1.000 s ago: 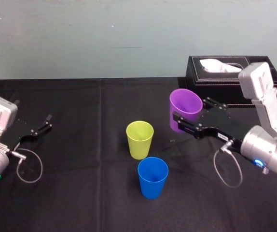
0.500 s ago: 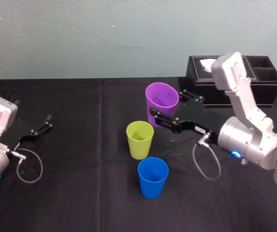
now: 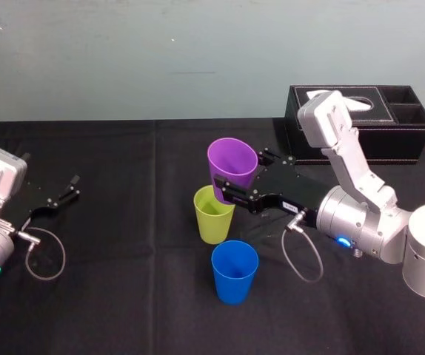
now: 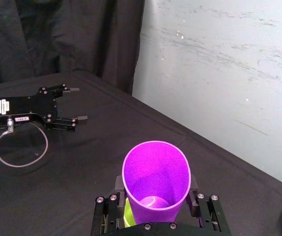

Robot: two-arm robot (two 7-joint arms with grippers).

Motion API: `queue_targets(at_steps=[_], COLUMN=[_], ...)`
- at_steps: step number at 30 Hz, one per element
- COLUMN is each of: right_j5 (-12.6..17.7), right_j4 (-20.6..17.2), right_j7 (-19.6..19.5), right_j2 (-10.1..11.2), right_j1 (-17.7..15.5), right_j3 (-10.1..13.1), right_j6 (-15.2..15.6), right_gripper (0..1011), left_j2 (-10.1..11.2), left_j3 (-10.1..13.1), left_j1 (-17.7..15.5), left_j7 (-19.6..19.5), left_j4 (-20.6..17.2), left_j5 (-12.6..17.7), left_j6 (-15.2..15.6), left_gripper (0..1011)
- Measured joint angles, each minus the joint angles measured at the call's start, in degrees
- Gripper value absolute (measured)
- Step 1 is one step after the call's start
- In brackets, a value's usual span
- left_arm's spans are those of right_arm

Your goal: Stack the three plastic cups sequentially using one hand.

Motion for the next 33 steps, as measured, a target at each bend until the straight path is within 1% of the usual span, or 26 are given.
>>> queue_targets(at_steps=[14, 26, 33], right_j5=[-0.6, -1.7, -2.1], right_j4=[0.9, 3.6, 5.2], right_j7=[0.3, 0.0, 0.0], right_j2=[-0.8, -2.3, -2.9], right_j1=[0.5, 1.3, 1.6], right_j3=[-1.1, -1.8, -1.8], right_j6=[-0.1, -0.4, -0.8], right_gripper=[722, 722, 722], left_j2=[0.0, 0.0, 0.0], left_j3=[0.0, 0.0, 0.0], left_j1=[0.0, 0.0, 0.0], left_j7=[0.0, 0.0, 0.0], left_j4=[0.0, 0.0, 0.0], left_j5=[0.0, 0.0, 0.0], left_j6=[0.0, 0.0, 0.0], left_gripper=[1010, 1010, 1010])
